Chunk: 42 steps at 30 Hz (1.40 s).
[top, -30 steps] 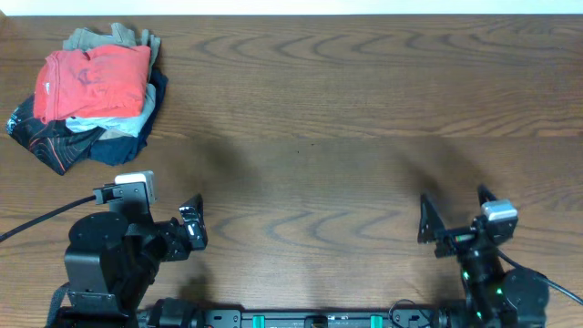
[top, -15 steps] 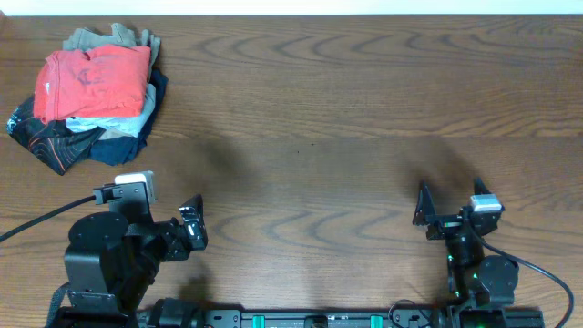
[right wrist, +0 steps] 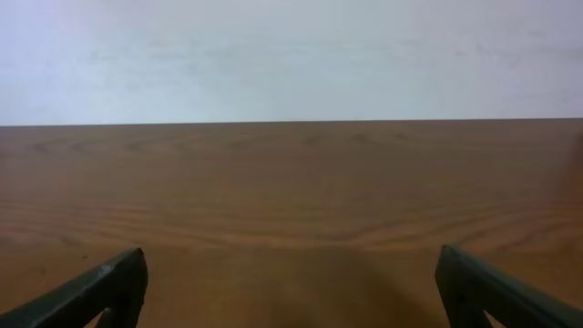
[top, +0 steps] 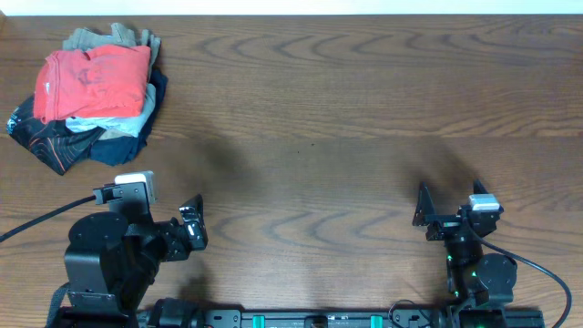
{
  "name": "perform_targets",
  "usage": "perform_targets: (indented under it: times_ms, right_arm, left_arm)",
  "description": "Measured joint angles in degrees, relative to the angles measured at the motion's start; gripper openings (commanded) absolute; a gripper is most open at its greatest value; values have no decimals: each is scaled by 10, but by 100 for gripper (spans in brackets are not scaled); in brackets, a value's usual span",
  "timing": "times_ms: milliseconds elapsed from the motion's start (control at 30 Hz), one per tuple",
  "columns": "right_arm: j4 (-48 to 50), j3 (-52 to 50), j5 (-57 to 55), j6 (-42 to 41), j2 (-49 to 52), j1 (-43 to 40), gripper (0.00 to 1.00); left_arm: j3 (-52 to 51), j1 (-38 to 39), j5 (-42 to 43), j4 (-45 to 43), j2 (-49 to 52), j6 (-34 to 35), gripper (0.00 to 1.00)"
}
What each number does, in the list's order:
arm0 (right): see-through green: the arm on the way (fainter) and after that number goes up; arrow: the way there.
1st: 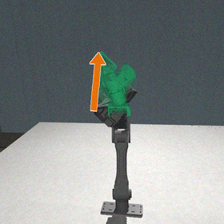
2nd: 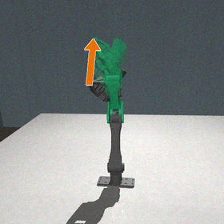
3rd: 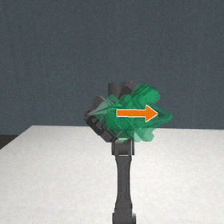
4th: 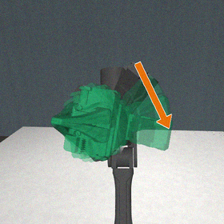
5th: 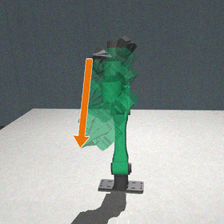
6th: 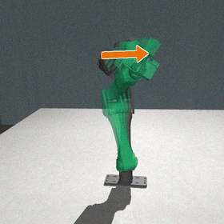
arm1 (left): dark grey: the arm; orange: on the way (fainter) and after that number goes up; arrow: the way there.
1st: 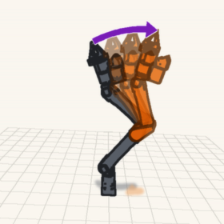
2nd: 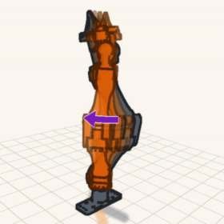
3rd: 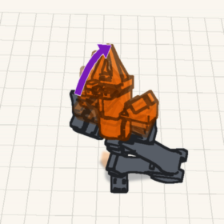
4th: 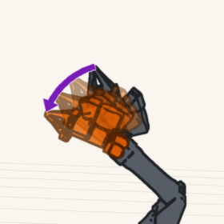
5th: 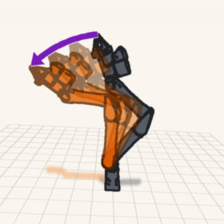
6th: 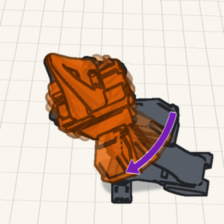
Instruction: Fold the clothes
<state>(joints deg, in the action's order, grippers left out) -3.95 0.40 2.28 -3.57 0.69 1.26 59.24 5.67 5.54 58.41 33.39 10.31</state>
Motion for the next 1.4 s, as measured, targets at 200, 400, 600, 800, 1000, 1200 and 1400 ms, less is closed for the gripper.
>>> perform_targets:
  times_ms: [200,400,600,800,1000,1200,1400]
  right_arm:
    - [0,0,0,0,0,0,99]
    - [0,0,0,0,0,0,99]
    - [0,0,0,0,0,0,99]
    - [0,0,-2,0,0,0,99]
    - [0,0,-2,0,0,0,99]
    - [0,0,-2,0,0,0,99]
    - [0,0,-5,0,0,0,99]
  left_arm:
    - [0,0,0,0,0,0,98]
    - [0,0,0,0,0,0,98]
    - [0,0,0,0,0,0,98]
    - [0,0,0,0,0,0,98]
    - [0,0,0,0,0,0,98]
    - [-9,0,-18,5,-17,-7,98]
    - [-136,0,-40,-80,-115,-42,98]
